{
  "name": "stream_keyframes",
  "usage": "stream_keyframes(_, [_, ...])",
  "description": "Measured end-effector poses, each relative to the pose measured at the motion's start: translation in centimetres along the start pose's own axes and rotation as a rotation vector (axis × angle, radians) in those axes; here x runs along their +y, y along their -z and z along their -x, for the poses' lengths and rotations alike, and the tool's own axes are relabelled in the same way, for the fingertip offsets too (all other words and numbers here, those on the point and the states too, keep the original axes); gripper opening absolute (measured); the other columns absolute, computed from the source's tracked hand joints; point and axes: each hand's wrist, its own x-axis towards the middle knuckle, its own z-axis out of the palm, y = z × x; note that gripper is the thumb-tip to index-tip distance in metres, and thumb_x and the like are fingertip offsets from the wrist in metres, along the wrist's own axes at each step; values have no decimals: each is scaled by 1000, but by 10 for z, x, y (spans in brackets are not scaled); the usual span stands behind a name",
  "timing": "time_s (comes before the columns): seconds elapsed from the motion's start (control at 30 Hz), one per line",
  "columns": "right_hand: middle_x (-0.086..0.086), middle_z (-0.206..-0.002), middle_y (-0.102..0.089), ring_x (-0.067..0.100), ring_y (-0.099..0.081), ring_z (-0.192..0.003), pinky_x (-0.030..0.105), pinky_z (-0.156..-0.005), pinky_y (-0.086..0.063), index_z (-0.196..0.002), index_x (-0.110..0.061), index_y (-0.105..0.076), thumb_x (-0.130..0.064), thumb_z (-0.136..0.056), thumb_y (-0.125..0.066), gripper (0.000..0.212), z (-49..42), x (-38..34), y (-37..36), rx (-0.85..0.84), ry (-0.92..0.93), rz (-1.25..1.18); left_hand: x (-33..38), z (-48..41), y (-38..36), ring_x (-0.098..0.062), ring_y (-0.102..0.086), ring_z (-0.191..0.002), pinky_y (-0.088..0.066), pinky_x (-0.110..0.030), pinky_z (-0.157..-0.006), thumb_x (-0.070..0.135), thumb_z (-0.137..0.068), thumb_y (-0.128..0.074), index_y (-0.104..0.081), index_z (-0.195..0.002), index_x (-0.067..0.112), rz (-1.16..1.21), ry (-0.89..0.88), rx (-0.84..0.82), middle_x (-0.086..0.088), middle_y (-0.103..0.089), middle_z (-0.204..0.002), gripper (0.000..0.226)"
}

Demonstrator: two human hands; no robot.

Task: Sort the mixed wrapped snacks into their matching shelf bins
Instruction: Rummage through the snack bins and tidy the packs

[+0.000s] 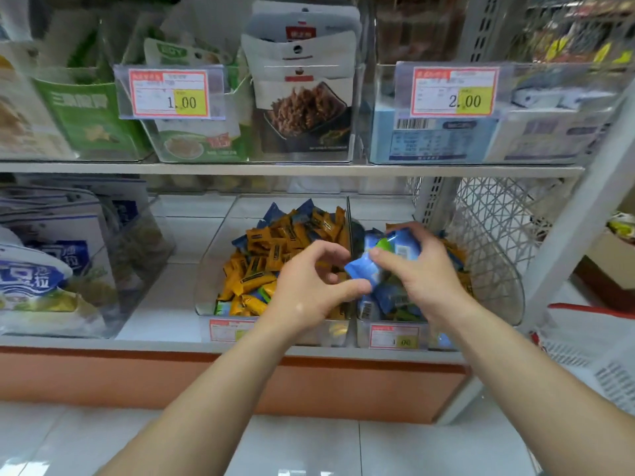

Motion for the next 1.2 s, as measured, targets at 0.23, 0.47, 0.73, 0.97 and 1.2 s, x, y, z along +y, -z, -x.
stream_keyframes(0.23, [7,-138,-50,33,-48,-124,38,-96,-46,-135,-36,-44,-64,-82,-61,62,-29,36,33,-164,-133,1088,-47,-7,71,-6,-61,-86,-47,-26,-74,38,-81,-78,-63,-94,36,-605,159,17,19,-62,-88,20])
stream_keyframes(0.47, [-1,-125,-61,25,-56,-113,41,-89,-49,-130,-30,-59,-51,-89,-58,46,-14,-2,-32,-170,340,1004,-68,-8,88,-12,-62,-105,-39,-21,-77,42,-76,-82,-70,-106,34,-688,120,-171,11,-67,-115,33])
stream_keyframes(0.73, [-8,-111,-66,19,-61,-101,36,-71,-50,-122,-41,-57,-70,-85,-52,47,-13,6,-124,-670,485,1178,-83,-8,93,-26,-45,-127,-36,-40,-108,65,-75,-72,-62,-129,38,-746,51,-247,-3,-51,-137,61])
stream_keyframes(0.97, [-6,-94,-59,21,-59,-84,29,-56,-42,-96,-31,-65,-52,-85,-66,24,-20,6,-106,-611,400,1342,-88,-14,97,-23,-63,-100,-41,-25,-80,27,-88,-69,-78,-97,24,-738,17,-55,-1,-63,-120,13])
stream_keyframes(1.2, [-13,-104,-65,10,-60,-95,33,-71,-55,-114,-35,-64,-50,-82,-70,36,-29,-10,-128,-615,365,982,-88,-15,99,-26,-59,-99,-46,-29,-83,32,-81,-73,-73,-112,26,-734,108,-55,-4,-48,-110,32])
